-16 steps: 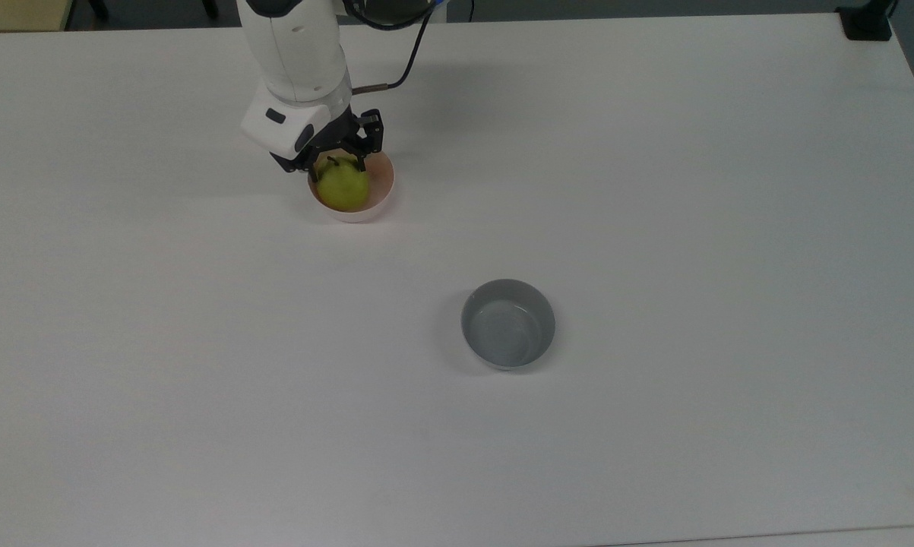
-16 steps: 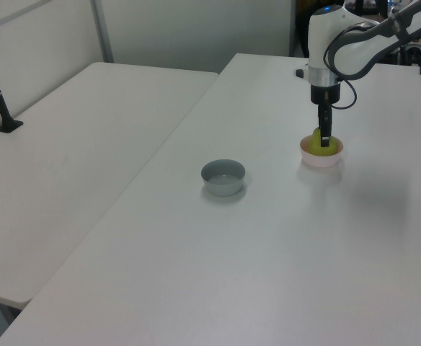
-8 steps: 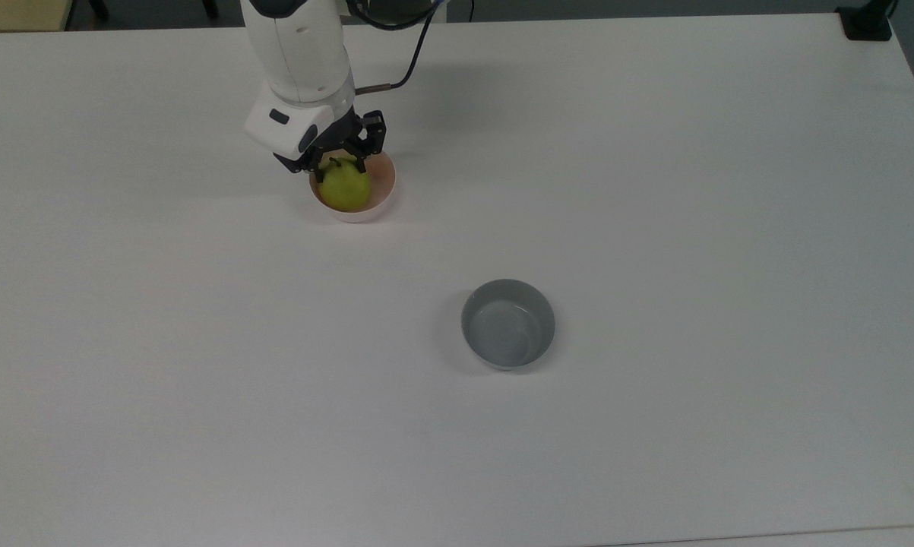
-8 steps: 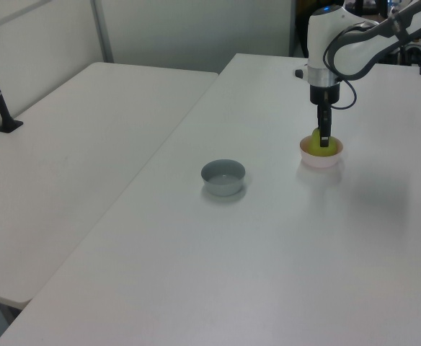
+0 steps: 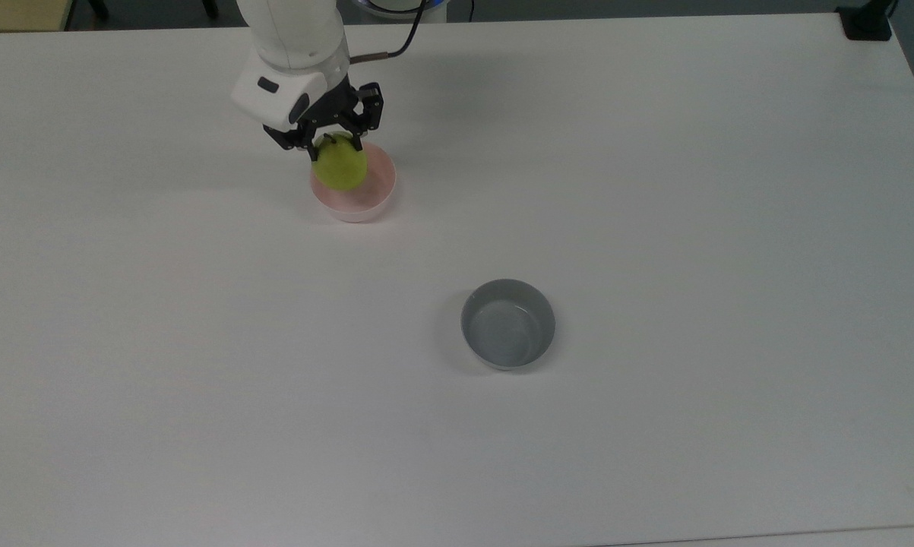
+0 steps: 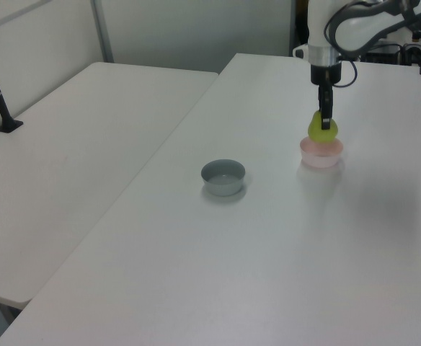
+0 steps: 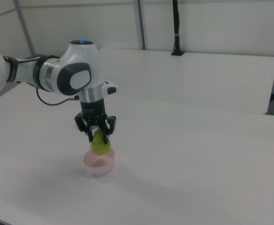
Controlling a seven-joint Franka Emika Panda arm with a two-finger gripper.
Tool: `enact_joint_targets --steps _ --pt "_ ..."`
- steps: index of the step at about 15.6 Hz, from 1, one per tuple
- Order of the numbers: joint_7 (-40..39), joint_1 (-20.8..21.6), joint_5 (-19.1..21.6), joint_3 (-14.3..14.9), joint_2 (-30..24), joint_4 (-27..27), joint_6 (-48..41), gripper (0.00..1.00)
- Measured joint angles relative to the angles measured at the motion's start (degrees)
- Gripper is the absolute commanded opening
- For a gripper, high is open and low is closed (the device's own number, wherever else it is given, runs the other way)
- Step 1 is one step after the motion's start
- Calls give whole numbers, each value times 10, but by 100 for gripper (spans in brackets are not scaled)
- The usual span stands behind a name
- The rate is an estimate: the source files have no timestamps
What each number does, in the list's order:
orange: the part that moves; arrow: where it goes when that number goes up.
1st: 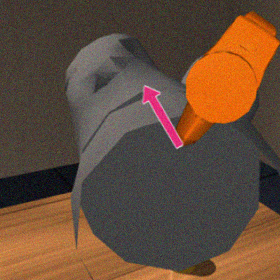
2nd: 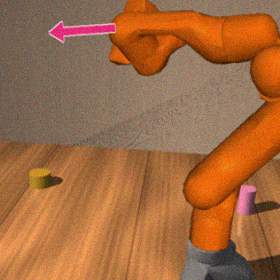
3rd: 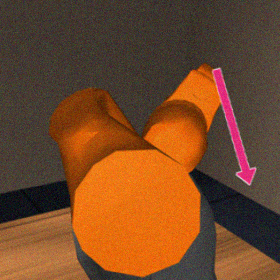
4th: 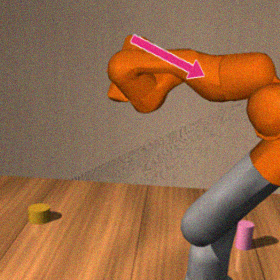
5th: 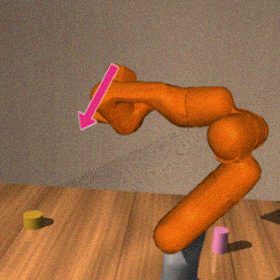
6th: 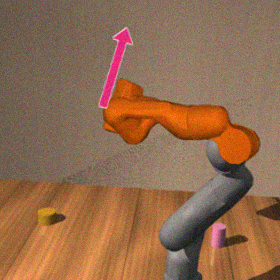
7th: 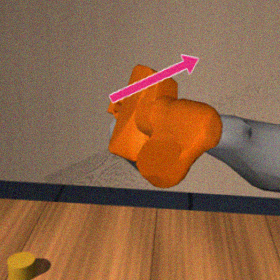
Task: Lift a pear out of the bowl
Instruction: 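Carry the pear away from the pink bowl and lower it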
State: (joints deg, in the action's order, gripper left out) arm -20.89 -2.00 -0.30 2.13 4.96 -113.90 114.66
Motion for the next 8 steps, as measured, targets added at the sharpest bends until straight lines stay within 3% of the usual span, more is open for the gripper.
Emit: enact_joint_targets --steps 8 --pt "-14 -57 0 0 7 112 -24 0"
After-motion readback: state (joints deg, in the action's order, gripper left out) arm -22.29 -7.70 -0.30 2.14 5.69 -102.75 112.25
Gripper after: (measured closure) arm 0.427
